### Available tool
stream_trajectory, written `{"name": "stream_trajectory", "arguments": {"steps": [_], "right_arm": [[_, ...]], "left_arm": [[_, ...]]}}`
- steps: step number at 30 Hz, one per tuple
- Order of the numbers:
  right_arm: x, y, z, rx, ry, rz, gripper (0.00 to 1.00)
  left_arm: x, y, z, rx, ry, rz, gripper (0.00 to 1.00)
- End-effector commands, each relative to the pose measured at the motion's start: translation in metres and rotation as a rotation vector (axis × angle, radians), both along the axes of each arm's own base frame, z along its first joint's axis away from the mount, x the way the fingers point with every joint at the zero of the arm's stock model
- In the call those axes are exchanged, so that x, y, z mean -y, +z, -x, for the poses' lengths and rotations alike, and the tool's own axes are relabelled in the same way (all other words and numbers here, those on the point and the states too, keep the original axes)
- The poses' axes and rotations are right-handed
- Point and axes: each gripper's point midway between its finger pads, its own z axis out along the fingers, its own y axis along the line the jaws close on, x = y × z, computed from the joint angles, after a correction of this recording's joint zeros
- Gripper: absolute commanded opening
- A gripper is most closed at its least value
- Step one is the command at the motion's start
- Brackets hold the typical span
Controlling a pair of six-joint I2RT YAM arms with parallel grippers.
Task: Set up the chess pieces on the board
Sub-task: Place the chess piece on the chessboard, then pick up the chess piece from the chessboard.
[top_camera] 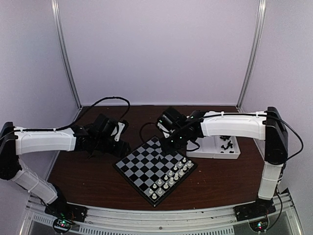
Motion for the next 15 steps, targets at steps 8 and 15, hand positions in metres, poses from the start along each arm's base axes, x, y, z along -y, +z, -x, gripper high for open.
{"name": "stream_trajectory", "arguments": {"steps": [8,15], "right_arm": [[0.124,0.073,-0.032,0.293,-0.415,-0.128,0.34],[0.184,0.086,-0.027,0.376,-0.539,-0.104,0.36]], "left_arm": [[0.108,0.004,-0.004,0.05,-0.261,0.041,0.57],[0.146,-0.014,-0.003,0.008,-0.339,0.023,0.54]]}}
